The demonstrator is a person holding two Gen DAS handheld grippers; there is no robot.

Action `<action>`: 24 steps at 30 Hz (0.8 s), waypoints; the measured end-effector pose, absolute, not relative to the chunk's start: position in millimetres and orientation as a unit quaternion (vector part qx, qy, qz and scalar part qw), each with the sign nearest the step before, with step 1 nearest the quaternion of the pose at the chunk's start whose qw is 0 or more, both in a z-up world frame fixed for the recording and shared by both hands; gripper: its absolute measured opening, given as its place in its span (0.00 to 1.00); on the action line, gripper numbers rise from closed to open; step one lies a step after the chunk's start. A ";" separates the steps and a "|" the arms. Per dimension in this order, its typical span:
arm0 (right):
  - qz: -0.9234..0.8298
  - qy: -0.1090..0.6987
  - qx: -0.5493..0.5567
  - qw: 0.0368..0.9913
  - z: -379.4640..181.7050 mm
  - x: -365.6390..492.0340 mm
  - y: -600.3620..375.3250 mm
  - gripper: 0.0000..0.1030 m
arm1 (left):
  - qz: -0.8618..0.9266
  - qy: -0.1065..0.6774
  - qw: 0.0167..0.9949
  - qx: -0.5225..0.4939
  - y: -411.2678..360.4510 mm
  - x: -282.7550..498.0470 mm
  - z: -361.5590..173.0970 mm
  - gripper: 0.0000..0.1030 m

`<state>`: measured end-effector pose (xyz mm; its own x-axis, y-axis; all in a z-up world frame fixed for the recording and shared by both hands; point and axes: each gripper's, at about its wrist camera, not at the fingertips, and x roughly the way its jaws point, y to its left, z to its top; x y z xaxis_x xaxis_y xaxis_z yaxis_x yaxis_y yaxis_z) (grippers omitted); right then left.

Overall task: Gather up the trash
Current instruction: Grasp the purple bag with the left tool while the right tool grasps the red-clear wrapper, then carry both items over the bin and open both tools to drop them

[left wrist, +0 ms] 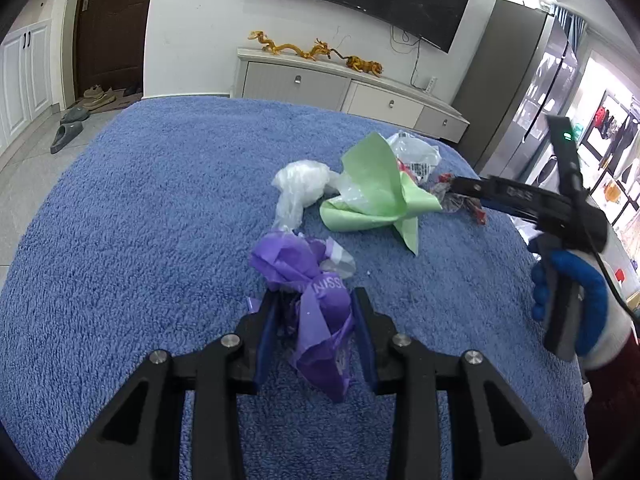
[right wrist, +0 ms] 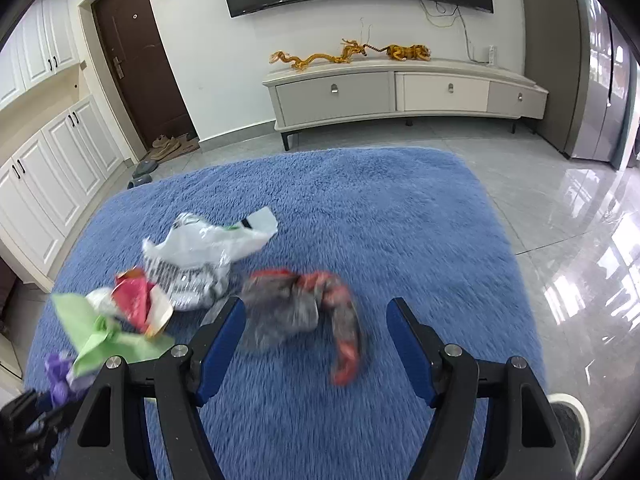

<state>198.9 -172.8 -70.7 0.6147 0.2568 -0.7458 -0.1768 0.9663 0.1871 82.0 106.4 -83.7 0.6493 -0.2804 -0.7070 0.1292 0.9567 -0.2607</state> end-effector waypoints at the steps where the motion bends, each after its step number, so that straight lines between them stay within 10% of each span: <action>1: 0.120 0.425 0.053 0.896 -74.0 202.7 -173.7 0.55 | -0.114 0.404 0.903 -0.094 106.4 82.2 -84.3 0.33; 7: 0.122 0.420 0.059 0.897 -79.0 193.5 -180.4 0.19 | -0.113 0.402 0.903 -0.095 107.9 82.6 -85.8 0.33; 24: 0.144 0.375 0.075 0.913 -37.2 59.1 -208.2 0.17 | -0.138 0.373 0.916 -0.059 69.7 42.7 -59.6 0.19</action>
